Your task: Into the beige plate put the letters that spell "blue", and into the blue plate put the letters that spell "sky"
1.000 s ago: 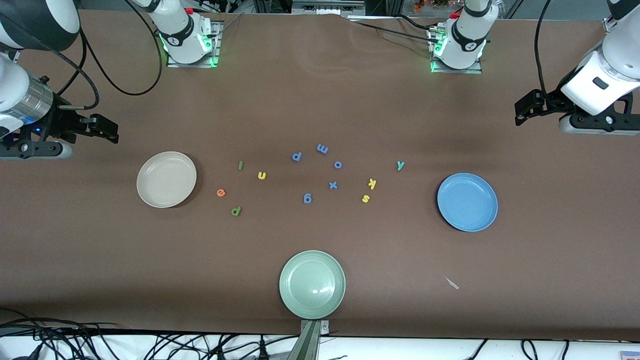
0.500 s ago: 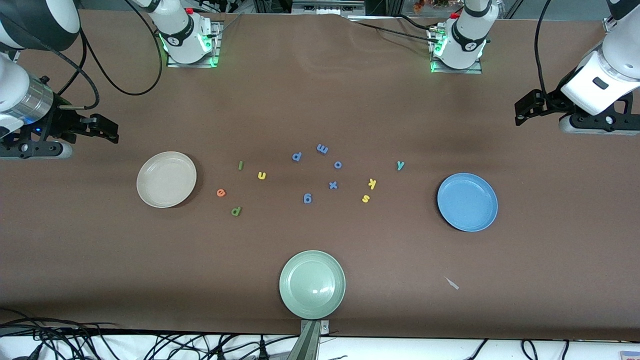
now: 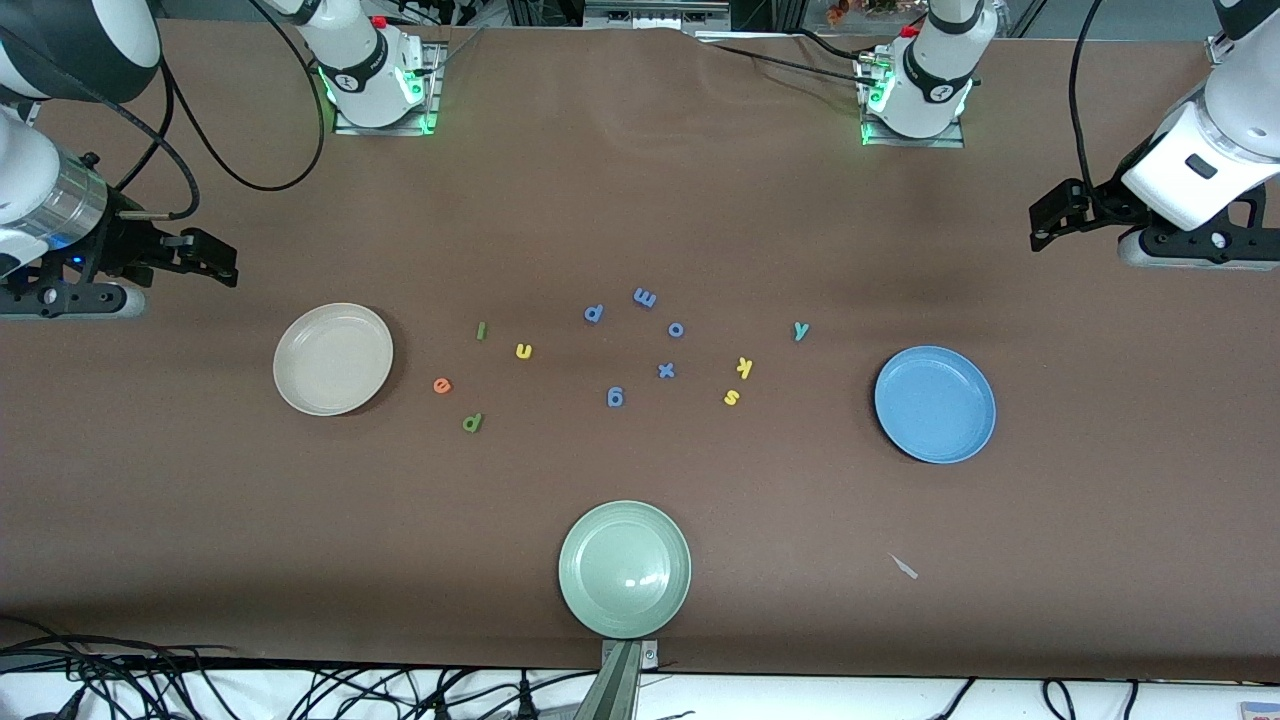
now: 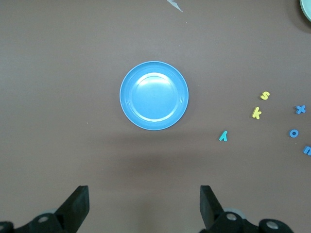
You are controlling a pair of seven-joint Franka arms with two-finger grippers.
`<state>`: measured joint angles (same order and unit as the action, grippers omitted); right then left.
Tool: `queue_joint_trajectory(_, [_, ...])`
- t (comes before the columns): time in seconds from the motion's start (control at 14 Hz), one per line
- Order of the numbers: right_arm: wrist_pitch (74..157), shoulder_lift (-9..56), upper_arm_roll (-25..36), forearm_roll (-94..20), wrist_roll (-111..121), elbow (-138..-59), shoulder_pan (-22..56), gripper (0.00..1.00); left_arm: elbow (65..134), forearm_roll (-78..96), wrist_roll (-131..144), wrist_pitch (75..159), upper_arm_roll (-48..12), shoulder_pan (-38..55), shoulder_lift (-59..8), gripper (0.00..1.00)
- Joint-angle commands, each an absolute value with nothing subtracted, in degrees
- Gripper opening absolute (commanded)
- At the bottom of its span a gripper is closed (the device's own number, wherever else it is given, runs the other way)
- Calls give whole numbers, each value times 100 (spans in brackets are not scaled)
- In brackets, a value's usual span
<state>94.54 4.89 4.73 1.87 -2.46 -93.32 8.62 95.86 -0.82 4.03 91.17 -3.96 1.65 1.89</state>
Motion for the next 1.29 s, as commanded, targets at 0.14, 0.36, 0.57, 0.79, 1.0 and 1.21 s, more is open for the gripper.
queue_joint_trajectory(0.14, [9396,501,475,141,-290,-9264,870,100,9475,-18,378,9009,-387,149,167,100])
queue_joint_trajectory(0.36, [9387,501,466,141,-299,-9272,879,100,9475,-18,378,9009,-387,149,167,100])
queue_joint_trajectory(0.57, [9378,492,466,158,-290,-9272,888,100,9475,-18,378,9009,-387,149,167,100])
queue_joint_trajectory(0.79, [9413,501,466,176,-290,-9264,914,100,9475,-18,378,9009,-387,149,167,100])
queue_joint_trajectory(1.0, [9457,518,448,149,-308,-9255,940,100,9475,-18,378,9009,-387,149,167,100])
queue_joint_trajectory(1.21, [9536,606,439,123,-308,-9272,949,100,9475,-18,378,9009,-387,149,167,100])
